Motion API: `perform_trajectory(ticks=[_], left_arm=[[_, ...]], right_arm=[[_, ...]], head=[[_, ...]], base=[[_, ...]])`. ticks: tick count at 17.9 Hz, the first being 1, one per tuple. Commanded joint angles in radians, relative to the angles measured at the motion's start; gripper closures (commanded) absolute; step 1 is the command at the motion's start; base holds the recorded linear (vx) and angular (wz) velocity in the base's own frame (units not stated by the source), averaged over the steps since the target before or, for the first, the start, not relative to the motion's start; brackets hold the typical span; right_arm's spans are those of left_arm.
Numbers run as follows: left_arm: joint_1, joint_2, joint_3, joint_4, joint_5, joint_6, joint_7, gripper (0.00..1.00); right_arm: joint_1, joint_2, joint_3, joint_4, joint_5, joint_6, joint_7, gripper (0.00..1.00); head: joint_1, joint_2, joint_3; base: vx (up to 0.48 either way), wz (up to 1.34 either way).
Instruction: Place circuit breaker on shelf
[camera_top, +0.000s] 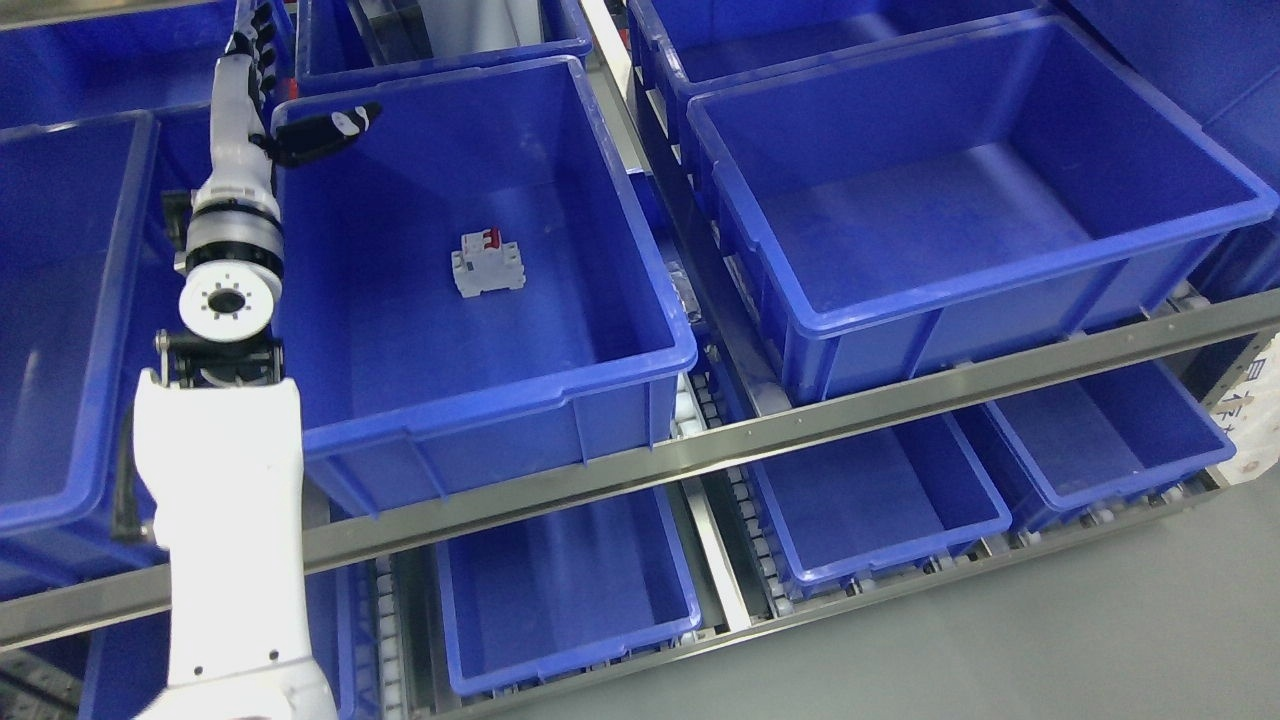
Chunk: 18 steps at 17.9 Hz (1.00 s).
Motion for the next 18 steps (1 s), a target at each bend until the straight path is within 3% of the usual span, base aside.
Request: perform_trajectory(ticks=[1,4,8,18], left_arm=[[0.202,-0.023,-0.042,-0.447,0.025,0.013,-0.002,0.0],[0.237,-0.023,-0.07,-0.455,0.025,0.018,0.0,0.0],[0.239,-0.023,-0.064,-0.453,0.063,0.132,-0.002,0.0],[0.243,-0.023,0.007,-0.45,0.073,0.136,-0.043,0.0]], right_arm=[[0.0,-0.017,0.0,0.0,0.0,-0.001,0.002,0.0],[0.0,-0.017,0.0,0.0,0.0,-0.001,0.002,0.0],[0.0,-0.017,0.0,0.0,0.0,-0.001,0.002,0.0],[0.0,-0.017,0.0,0.0,0.0,-0.001,0.002,0.0]], head=[[0.0,0.0,0.0],[0.0,0.0,0.0],[0.0,0.0,0.0],[0.0,0.0,0.0]], base=[[-0.215,0.07],[-0.237,0.07],[-0.209,-0.03],[-0.044,-0.03]])
